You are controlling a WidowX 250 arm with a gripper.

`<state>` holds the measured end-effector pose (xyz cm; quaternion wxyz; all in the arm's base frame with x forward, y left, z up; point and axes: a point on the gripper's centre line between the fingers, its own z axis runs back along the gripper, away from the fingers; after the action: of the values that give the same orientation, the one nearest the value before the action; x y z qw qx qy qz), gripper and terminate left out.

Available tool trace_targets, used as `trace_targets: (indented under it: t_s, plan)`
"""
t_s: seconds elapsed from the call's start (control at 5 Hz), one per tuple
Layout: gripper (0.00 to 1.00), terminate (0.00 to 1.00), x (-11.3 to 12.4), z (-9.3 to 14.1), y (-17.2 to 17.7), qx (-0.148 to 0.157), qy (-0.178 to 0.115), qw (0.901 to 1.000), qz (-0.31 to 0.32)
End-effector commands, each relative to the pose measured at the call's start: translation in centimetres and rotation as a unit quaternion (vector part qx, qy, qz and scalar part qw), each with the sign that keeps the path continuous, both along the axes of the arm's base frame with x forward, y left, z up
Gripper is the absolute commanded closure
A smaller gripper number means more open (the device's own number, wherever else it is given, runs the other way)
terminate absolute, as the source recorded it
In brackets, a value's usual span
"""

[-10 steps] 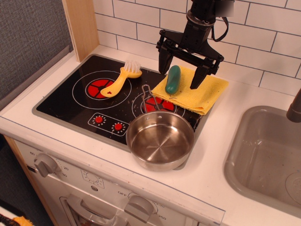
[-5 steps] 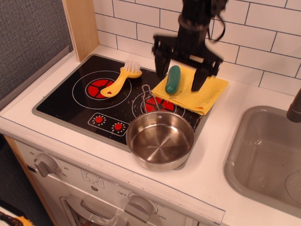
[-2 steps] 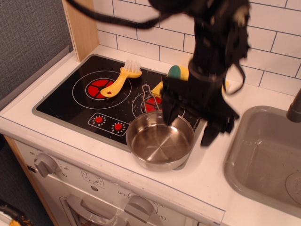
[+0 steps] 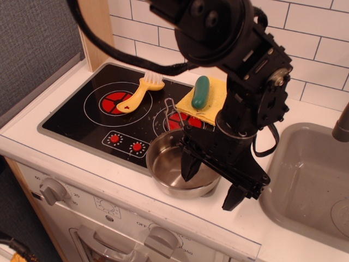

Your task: Place the pot in front of the left burner

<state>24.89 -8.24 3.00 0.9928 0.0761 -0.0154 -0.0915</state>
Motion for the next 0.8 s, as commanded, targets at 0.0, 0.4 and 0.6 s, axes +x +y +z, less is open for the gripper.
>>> trace_targets:
  t_s: [0.0, 0.4, 0.6]
  plan:
    - [1.0, 0.0, 0.2, 0.4, 0.4, 0.003, -0.014, 0.9999, 0.006]
    - [0.0, 0.0, 0.0, -0.4, 0.7, 0.005, -0.002, 0.9999, 0.013]
    - [0.0, 0.0, -0.1, -0.9, 1.1, 0.0, 0.005, 0.9997, 0.024]
